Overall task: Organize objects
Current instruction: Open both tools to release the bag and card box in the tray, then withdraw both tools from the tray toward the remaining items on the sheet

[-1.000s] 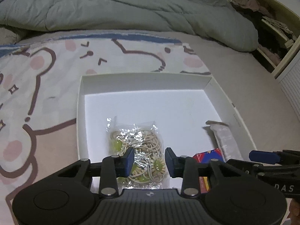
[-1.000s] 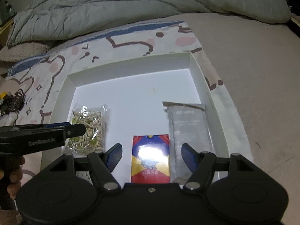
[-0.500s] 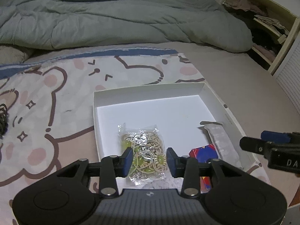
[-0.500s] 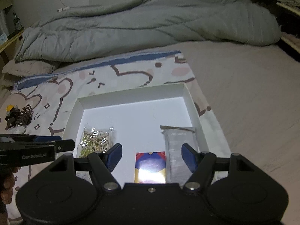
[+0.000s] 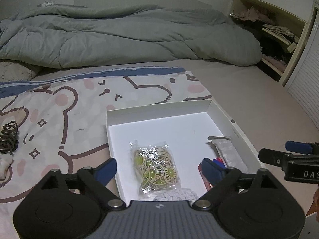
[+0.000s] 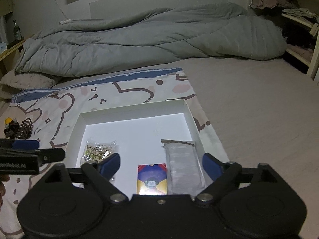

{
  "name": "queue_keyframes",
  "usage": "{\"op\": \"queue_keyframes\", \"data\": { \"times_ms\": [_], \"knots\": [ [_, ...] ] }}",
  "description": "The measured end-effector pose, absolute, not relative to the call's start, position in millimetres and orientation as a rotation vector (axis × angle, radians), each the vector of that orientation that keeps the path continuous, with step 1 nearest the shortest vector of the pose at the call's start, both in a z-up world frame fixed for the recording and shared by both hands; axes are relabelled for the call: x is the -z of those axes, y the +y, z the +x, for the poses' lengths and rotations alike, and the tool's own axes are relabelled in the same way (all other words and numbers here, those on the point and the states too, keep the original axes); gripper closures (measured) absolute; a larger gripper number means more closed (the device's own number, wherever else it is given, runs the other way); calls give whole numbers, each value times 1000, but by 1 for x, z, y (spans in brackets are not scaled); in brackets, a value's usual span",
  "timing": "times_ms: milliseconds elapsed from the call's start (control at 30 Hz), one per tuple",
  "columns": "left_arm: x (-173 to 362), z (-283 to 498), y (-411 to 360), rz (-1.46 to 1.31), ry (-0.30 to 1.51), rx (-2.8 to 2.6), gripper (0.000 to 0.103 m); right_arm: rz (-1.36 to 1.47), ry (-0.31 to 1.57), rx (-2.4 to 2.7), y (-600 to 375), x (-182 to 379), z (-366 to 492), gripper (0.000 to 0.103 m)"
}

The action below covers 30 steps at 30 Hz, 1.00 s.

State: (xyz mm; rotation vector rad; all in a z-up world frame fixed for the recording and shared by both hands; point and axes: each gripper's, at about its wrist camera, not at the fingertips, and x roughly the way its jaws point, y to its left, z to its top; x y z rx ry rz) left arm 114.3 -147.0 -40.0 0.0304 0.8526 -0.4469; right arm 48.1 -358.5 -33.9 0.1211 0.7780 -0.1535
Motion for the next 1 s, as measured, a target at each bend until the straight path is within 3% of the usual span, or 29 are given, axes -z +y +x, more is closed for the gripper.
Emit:
{"op": "queue_keyframes", "data": {
  "times_ms": [200,1000],
  "knots": [
    [43,112,-143,57,848,433,0,96,767,176,-354,34,44,0],
    [44,105,-135,47,860,377,0,83,791,167,-353,36,42,0]
  ]
}}
